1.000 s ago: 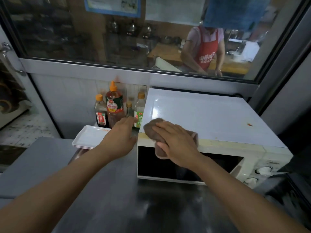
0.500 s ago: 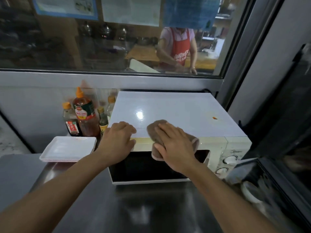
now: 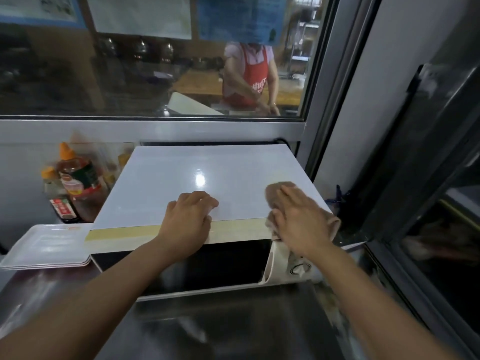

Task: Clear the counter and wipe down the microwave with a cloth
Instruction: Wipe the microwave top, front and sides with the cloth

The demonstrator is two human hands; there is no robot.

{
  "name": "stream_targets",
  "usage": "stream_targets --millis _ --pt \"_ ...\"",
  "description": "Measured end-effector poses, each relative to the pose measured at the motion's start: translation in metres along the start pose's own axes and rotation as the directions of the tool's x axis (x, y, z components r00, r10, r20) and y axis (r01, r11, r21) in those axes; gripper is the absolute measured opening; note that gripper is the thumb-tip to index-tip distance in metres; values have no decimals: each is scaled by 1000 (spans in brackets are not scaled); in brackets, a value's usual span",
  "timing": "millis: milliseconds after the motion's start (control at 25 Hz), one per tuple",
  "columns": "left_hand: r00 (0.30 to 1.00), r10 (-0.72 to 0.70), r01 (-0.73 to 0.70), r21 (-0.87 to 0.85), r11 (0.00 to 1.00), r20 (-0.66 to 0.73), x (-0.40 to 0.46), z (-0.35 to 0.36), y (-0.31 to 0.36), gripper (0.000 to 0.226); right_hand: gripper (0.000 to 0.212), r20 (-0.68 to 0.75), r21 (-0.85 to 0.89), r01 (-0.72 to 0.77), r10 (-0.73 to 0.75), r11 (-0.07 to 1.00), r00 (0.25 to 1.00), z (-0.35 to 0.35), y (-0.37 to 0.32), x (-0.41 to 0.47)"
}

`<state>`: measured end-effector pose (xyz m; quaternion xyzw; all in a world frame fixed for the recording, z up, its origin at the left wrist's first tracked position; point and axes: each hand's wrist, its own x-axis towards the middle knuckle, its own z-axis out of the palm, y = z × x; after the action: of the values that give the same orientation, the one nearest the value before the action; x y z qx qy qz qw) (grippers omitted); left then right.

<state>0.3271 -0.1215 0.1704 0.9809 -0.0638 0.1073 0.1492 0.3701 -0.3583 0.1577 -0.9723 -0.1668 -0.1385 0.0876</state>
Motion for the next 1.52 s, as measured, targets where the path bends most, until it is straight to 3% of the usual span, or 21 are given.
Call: stream_targets --millis 160,360,520,640,720,800,880,960,1120,1200,1320,1400,1480,1520 --pt "1000 -16 16 14 1000 26 0 -6 6 39 55 67 128 236 -246 963 967 12 -32 5" --pt "996 -66 64 20 998 54 0 -9 14 40 50 155 173 156 -183 973 971 -3 29 24" --pt "992 -111 110 24 994 55 7 -11 24 34 57 193 245 168 -217 955 957 -7 22 24" --pt "993 -111 111 -7 994 44 12 -10 36 32 60 91 278 -103 81 955 993 -16 36 21" --pt "993 -113 114 -31 993 42 16 -8 46 31 54 61 35 -265 262 964 963 -26 48 20" --pt "992 -118 121 -54 991 49 20 -8 55 31 45 155 -59 -307 312 950 937 -29 50 20" --pt "990 -124 129 -82 988 61 24 -9 63 32 26 200 61 -306 289 950 936 -31 44 22" --pt "991 -119 125 -102 987 65 28 -12 69 33 3 153 330 -271 232 904 961 -39 39 26" --pt "989 -140 148 -285 947 47 35 -33 75 35 30 89 672 -160 136 723 987 -77 27 37" --pt "979 -191 202 -448 871 70 39 -51 76 35 34 63 764 -77 45 641 997 -103 19 41" --pt "967 -191 252 -727 638 168 41 -79 78 28 35 17 850 43 -108 524 994 -141 2 44" --pt "963 -124 268 -875 403 238 40 -95 78 23 34 21 871 76 -192 485 981 -161 -13 45" --pt "946 -19 325 -938 120 325 36 -106 75 26 30 31 842 97 -228 531 973 -175 -29 44" --pt "940 28 336 -939 70 339 32 -112 72 30 26 23 815 100 -204 571 979 -178 -35 43"
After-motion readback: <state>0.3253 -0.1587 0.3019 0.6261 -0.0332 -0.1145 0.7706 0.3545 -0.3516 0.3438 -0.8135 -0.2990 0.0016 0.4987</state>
